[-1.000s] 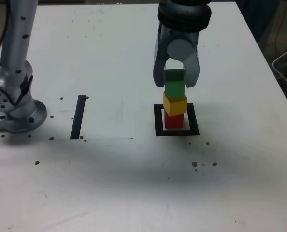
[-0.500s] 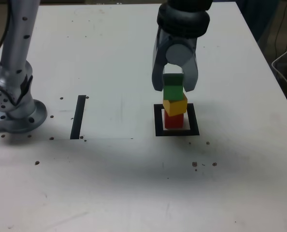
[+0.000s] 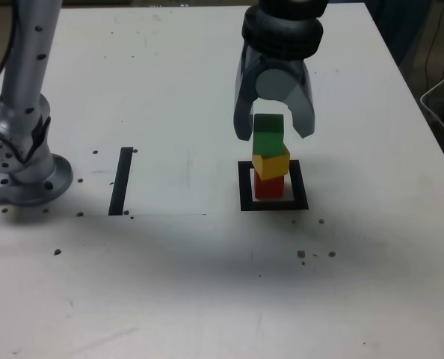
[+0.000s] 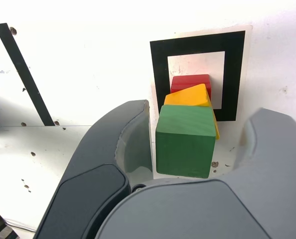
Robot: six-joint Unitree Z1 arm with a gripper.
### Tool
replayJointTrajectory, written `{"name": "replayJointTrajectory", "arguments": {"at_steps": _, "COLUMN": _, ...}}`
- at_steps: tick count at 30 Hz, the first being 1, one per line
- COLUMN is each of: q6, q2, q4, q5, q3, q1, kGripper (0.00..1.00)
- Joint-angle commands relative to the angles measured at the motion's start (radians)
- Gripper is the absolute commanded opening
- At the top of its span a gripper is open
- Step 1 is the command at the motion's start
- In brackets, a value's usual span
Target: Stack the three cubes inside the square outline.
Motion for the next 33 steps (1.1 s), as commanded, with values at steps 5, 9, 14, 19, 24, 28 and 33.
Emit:
{"name": "replayJointTrajectory", "arguments": {"at_steps": 5, "q6": 0.002, "q2": -0.053, "q4": 0.004, "q5": 0.003, "q3": 0.0, "q1": 0.002, "kGripper": 0.99}}
{"name": "replayJointTrajectory", "arguments": {"at_steps": 9, "q6": 0.006, "q2": -0.068, "q4": 0.003, "q5": 0.002, "q3": 0.001, "q1": 0.002, "kGripper": 0.99}}
{"name": "replayJointTrajectory", "arguments": {"at_steps": 14, "q6": 0.013, "q2": -0.077, "q4": 0.004, "q5": -0.003, "q3": 0.013, "q1": 0.002, "kGripper": 0.99}}
{"name": "replayJointTrajectory", "arguments": {"at_steps": 19, "q6": 0.02, "q2": -0.113, "q4": 0.004, "q5": -0.021, "q3": 0.051, "q1": 0.003, "kGripper": 0.99}}
{"name": "replayJointTrajectory", "arguments": {"at_steps": 24, "q6": 0.038, "q2": -0.19, "q4": 0.001, "q5": -0.051, "q3": 0.139, "q1": 0.02, "kGripper": 0.99}}
{"name": "replayJointTrajectory", "arguments": {"at_steps": 28, "q6": 0.065, "q2": -0.279, "q4": -0.009, "q5": -0.057, "q3": 0.26, "q1": 0.057, "kGripper": 0.99}}
{"name": "replayJointTrajectory", "arguments": {"at_steps": 33, "q6": 0.1, "q2": -0.371, "q4": -0.028, "q5": -0.035, "q3": 0.44, "q1": 0.093, "kGripper": 0.99}}
